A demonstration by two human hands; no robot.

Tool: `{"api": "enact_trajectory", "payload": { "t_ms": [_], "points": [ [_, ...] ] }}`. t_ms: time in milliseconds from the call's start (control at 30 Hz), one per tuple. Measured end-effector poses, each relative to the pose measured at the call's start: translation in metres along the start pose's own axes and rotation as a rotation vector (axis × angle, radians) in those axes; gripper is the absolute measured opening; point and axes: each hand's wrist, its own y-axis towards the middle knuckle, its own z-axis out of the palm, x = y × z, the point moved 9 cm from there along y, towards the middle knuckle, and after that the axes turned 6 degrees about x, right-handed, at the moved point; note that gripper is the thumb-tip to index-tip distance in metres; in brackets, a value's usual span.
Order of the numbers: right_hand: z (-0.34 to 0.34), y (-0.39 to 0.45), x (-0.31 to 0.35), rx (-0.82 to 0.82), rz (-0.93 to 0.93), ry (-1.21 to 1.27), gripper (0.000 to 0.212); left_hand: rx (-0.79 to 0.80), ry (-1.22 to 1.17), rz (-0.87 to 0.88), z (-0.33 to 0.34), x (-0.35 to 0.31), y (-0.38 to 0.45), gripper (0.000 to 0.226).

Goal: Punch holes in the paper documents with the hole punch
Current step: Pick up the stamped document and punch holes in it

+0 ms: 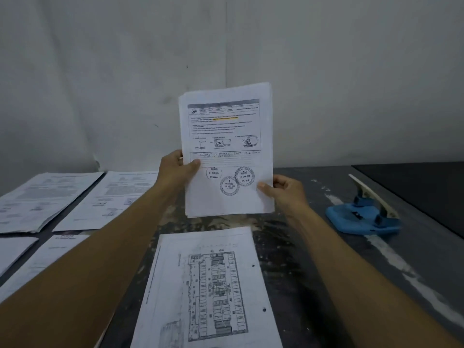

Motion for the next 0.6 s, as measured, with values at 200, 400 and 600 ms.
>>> {"api": "enact_trajectory", "payload": {
  "t_ms": [200, 400, 600],
  "points": [
    [-0.017, 0.006, 0.027, 0.007, -0.088, -0.11, 0.024, -0.021, 0.021, 0.166, 0.025, -0.021, -0.007, 0.028],
    [-0.018, 0.012, 0.021, 0.019, -0.066, -0.141, 0.028, -0.055, 0.066, 0.163, 0.033, -0.013, -0.017, 0.02],
    [-0.017, 0.014, 0.021, 0.003, -0.1, -0.121, 0.033, -0.077, 0.04, 0.173, 0.027, -0.009, -0.021, 0.018]
  ]
}}
